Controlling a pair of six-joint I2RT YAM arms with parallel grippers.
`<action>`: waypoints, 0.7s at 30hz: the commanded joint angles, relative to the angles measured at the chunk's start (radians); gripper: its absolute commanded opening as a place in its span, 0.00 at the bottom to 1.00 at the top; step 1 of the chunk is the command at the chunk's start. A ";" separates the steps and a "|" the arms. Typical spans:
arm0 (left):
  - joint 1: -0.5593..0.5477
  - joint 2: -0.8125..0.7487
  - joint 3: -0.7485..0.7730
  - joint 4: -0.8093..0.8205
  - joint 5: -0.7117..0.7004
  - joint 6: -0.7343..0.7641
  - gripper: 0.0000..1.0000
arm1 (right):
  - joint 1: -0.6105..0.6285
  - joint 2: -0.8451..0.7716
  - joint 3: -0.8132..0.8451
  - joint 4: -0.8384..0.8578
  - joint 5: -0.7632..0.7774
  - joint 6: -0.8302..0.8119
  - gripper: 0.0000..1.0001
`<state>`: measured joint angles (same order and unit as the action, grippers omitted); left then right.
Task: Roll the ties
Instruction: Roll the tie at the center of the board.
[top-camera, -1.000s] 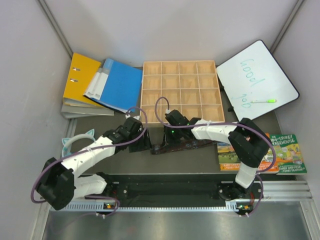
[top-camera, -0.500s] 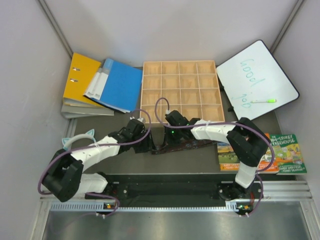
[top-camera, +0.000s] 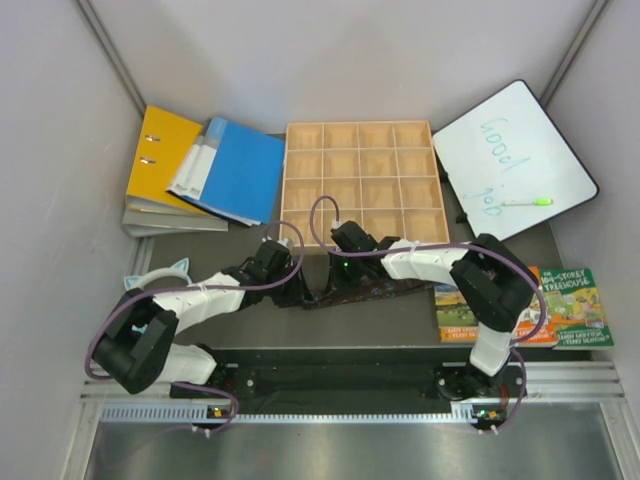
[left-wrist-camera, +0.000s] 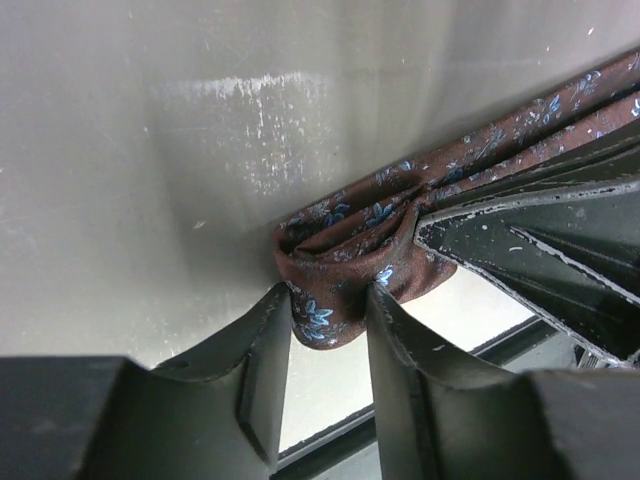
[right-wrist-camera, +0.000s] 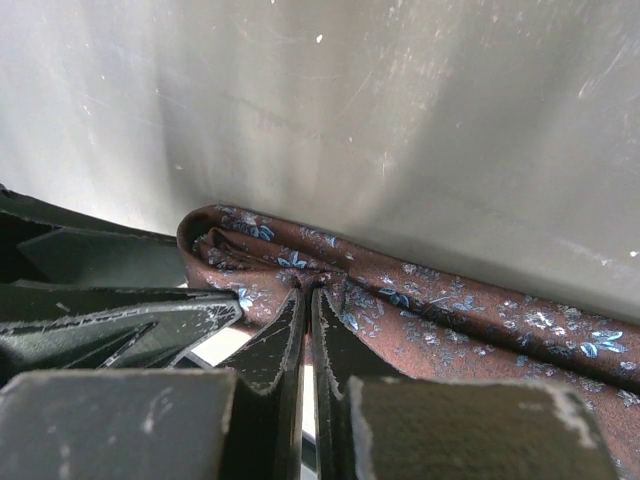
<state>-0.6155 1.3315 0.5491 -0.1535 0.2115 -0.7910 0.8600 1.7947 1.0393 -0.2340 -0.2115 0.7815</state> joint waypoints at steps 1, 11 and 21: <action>-0.009 0.034 -0.021 0.081 0.020 -0.034 0.36 | -0.001 0.035 -0.024 0.032 0.012 -0.004 0.00; -0.035 0.018 0.023 -0.015 -0.060 -0.051 0.03 | 0.001 0.037 -0.030 0.044 -0.009 0.005 0.02; -0.035 -0.087 0.169 -0.388 -0.178 0.052 0.03 | 0.004 -0.121 0.002 -0.076 0.055 0.002 0.34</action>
<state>-0.6502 1.3041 0.6563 -0.3614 0.1081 -0.7959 0.8574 1.7702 1.0271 -0.2440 -0.2047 0.7952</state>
